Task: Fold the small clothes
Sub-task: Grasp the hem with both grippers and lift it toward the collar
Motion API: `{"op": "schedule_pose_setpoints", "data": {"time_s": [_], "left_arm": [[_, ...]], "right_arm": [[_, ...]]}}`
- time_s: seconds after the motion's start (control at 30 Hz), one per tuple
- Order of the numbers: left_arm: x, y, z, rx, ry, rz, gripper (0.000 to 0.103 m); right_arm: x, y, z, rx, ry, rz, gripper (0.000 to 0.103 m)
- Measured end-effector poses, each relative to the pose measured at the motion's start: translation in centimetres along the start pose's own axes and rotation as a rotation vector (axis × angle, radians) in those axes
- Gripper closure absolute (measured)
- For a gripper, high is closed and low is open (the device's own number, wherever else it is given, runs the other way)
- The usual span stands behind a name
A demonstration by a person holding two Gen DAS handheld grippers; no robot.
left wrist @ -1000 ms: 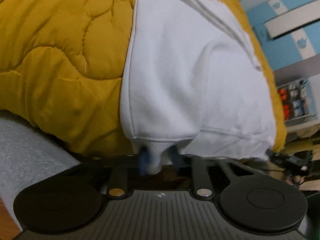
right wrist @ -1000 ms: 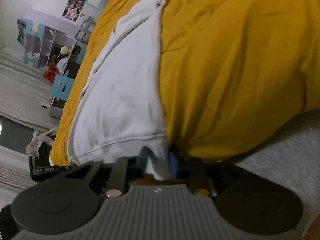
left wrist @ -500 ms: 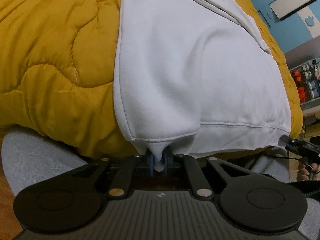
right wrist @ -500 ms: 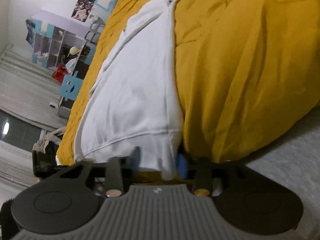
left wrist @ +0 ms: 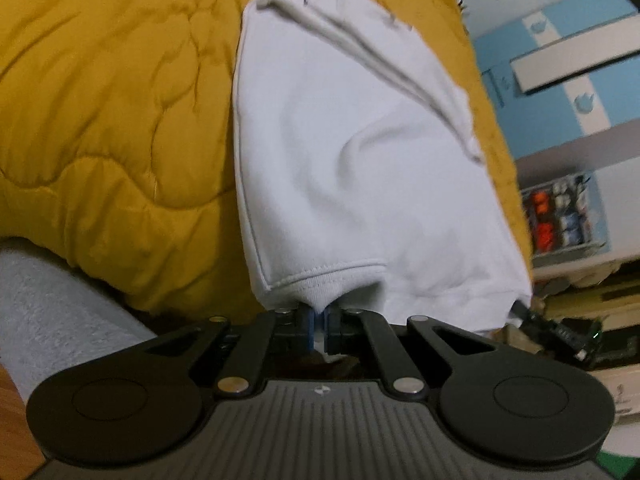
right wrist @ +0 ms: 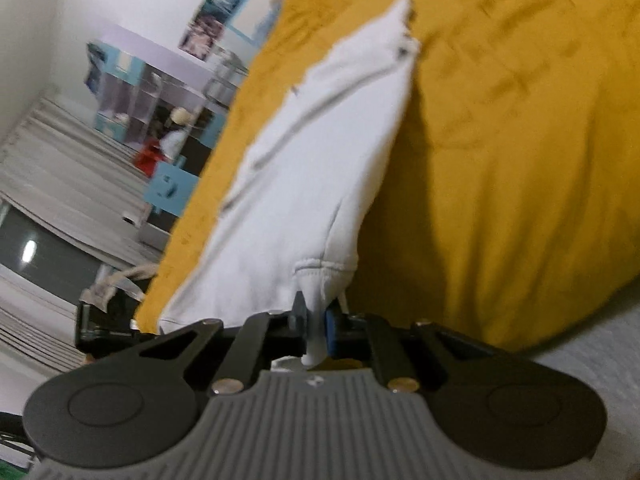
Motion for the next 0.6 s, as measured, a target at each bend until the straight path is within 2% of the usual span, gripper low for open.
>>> {"op": "schedule_pose_setpoints", "data": {"time_s": [0.07,0.2,0.4,0.6], "left_arm": [[-0.3,-0.7,0.7,-0.023,0.018,0.025,0.100],[-1.0,-2.3,1.4,-0.061,0.008,0.015,0.100],[-1.9,-4.1,2.3,-0.098,0.028,0.020,0.100],[-4.2,-6.4,3.7,-0.145,0.049,-0.022,0.100]], "right_arm": [[1.3,-0.7,0.1,-0.020,-0.040,0.015,0.100],[3.5,-2.5,0.5,-0.068,-0.105,0.051,0.100],[6.7,-4.8,0.7,-0.117,-0.128,0.107,0.100],[7.7,-7.3,1.6,-0.210,-0.167,0.083,0.100]]}}
Point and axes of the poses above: each gripper's, at about its wrist camera, not at the fingertips, and z roughly against the way its jaws point, x to its left, y to its underside, the point moved 8 cm from there along -z, roughly the way its jaws point, and after that the axes turned 1 degree about y, right-handed, at the moved point
